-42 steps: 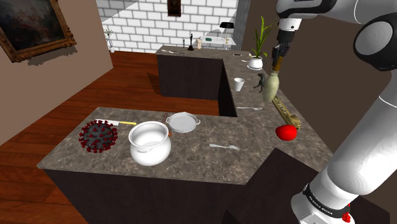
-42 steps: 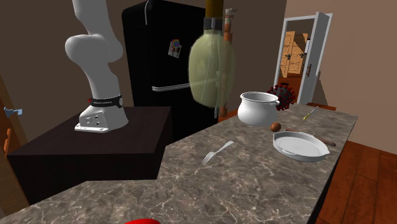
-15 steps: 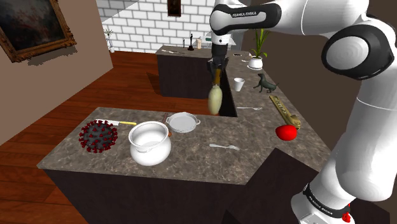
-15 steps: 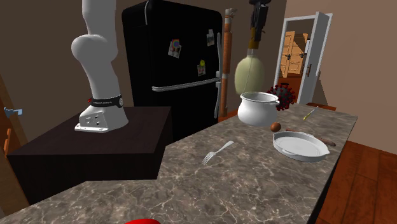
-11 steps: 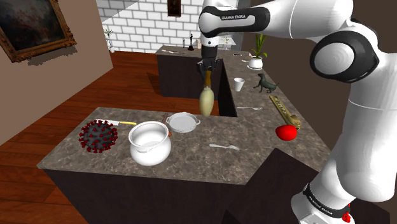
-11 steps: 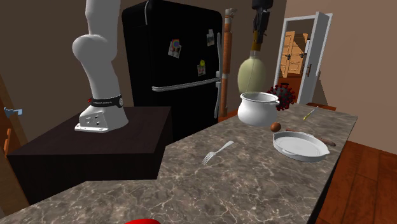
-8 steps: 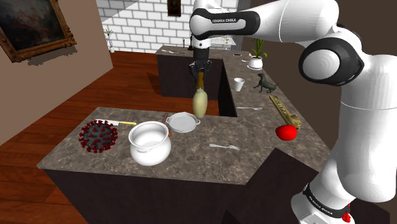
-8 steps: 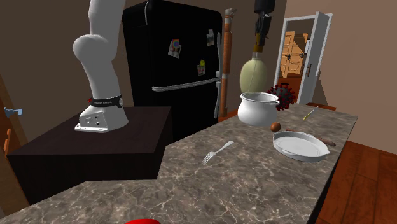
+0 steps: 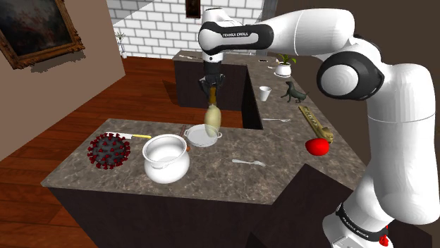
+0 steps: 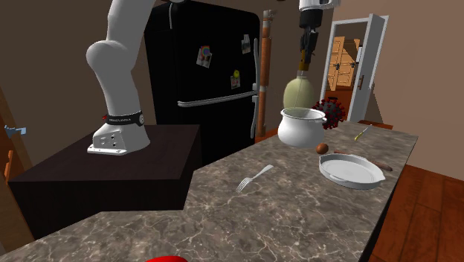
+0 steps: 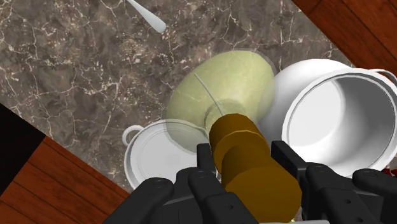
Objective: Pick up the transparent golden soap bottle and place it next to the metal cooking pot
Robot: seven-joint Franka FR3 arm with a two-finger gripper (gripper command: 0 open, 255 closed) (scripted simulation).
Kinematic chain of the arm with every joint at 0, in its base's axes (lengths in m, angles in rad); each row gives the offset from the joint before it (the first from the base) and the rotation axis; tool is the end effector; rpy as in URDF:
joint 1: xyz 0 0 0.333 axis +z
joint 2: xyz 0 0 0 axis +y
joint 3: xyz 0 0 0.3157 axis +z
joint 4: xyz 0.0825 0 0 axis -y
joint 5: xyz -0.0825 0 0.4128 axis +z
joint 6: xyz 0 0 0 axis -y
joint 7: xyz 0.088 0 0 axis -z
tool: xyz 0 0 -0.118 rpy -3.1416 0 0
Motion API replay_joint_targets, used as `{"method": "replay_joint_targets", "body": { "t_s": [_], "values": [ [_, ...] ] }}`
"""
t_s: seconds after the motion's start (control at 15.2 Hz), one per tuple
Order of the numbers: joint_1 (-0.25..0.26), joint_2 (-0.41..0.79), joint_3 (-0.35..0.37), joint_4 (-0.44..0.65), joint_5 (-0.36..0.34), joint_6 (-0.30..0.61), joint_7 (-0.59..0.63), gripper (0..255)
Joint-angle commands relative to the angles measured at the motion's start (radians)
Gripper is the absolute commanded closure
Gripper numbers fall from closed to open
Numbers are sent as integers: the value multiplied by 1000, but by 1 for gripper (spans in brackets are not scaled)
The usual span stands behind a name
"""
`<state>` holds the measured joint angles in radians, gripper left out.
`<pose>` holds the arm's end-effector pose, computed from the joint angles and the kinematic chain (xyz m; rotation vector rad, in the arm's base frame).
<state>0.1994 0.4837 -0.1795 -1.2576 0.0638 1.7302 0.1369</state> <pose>0.7252 0.0471 0.4704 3.1167 -0.1672 -0.0035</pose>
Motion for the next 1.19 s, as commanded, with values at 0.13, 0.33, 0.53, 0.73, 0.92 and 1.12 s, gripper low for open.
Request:
{"method": "replay_joint_targets", "body": {
  "t_s": [0.13, 0.33, 0.53, 0.73, 0.92, 1.12],
  "values": [
    [2, -1, 1, -54, 0, 55, 0, 255],
    [4, 1, 1, -92, 1, 94, -1, 255],
    [5, 5, 2, -126, 2, 132, -1, 255],
    [6, 12, 3, -157, 3, 169, -2, 255],
    [6, 20, 4, -184, 5, 205, -3, 255],
    [6, 30, 5, -209, 7, 240, -4, 255]
  ]
}}
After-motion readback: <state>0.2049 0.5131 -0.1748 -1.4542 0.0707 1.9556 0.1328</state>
